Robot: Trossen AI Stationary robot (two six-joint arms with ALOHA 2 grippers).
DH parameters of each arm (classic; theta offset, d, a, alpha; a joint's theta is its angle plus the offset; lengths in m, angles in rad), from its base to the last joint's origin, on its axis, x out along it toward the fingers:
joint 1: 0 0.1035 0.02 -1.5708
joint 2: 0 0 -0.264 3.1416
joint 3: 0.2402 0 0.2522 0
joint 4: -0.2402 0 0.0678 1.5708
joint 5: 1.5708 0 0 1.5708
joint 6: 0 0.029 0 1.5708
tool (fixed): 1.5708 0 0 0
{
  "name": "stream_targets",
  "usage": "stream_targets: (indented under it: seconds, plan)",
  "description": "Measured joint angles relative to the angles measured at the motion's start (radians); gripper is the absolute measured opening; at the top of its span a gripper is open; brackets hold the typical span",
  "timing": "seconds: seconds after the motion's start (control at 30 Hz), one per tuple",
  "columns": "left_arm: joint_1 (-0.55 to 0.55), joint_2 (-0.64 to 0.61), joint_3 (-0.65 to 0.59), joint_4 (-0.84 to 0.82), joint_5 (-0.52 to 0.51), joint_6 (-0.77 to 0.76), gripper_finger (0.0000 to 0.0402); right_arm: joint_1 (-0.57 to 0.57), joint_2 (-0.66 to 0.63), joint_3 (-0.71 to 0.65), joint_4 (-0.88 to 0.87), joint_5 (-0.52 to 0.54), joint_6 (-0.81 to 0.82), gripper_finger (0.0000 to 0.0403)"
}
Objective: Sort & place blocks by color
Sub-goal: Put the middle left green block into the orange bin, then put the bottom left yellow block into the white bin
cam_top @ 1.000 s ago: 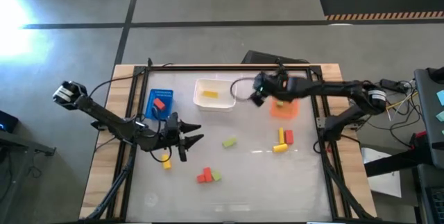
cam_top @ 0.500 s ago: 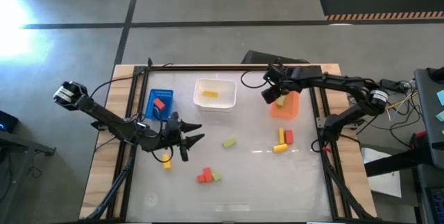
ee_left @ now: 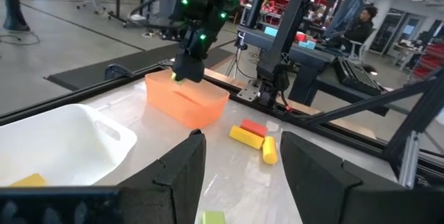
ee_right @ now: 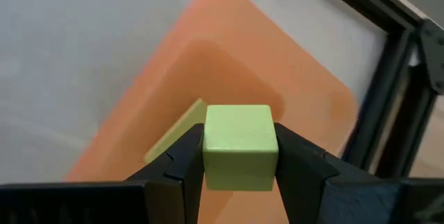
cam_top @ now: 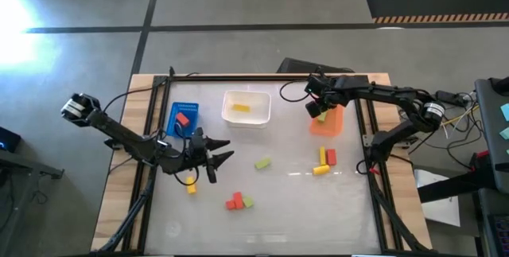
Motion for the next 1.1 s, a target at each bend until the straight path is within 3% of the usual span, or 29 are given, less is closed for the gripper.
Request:
stream_targets:
  seconds: [0.9,1.1]
  plan:
    - [0.0,0.0,0.0,0.0,-0.001,-0.002,0.0171,-0.009,0.0,-0.002,0.011,0.018,0.015,0.0164]
    - [-0.001,0.004,0.001,-0.078,-0.001,-0.142,0.0171,0.037,-0.072,0.027,0.028,0.018,0.015,0.0154]
